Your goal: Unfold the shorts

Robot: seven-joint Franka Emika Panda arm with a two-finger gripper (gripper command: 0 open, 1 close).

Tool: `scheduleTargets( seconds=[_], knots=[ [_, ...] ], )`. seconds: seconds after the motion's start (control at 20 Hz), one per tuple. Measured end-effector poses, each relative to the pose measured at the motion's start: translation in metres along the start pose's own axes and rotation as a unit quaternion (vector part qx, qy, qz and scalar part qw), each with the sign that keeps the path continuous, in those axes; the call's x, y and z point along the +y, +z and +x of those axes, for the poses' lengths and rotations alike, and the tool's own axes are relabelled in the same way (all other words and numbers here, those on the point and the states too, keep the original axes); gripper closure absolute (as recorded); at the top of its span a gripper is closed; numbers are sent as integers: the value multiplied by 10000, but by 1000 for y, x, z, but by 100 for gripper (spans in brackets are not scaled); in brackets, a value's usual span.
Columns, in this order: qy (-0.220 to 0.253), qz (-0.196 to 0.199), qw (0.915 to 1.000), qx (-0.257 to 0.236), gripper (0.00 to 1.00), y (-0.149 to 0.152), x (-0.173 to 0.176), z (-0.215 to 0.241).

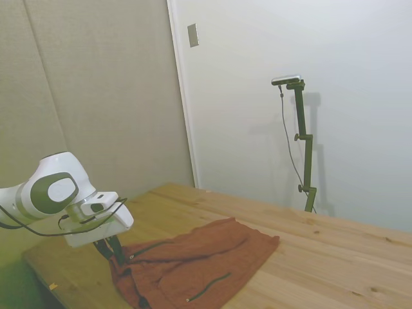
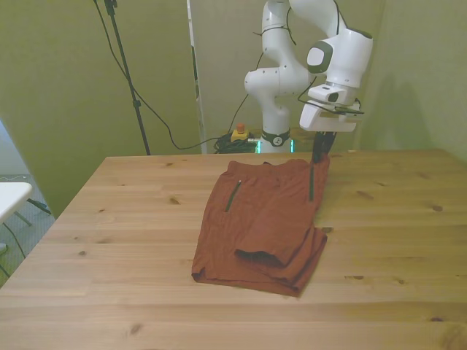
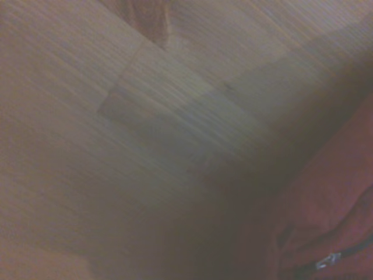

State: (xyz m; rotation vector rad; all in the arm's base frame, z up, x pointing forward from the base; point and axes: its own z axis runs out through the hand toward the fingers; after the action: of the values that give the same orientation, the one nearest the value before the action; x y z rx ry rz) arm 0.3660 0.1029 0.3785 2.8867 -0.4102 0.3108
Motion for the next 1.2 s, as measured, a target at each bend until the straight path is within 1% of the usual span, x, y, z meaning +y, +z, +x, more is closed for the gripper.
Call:
scheduleTargets(
  seconds=[0.15,0.25,0.35,0.45,0.55,0.65,0.75,0.8,0.9,1.0,1.1,1.15,1.2],
  knots=[
    [86,45,10000,-10,0,-1,3,3],
    [424,194,9989,-90,0,-8,12,14],
    [892,279,9955,-181,0,-20,34,37],
    [1391,392,9890,-304,0,-34,62,67],
    [1863,546,9799,-452,0,-43,87,96],
    [2254,693,9699,-601,0,-45,107,119],
    [2512,749,9628,-651,0,-43,123,137],
    [2701,745,9577,-659,0,-41,131,145],
    [3188,706,9432,-613,0,-38,156,165],
    [3677,700,9258,-528,0,-27,189,191],
    [4142,719,9063,-428,0,-3,216,218],
    [4297,747,8990,-406,0,12,225,229],
    [4397,771,8940,-393,0,25,231,240]
  ],
)
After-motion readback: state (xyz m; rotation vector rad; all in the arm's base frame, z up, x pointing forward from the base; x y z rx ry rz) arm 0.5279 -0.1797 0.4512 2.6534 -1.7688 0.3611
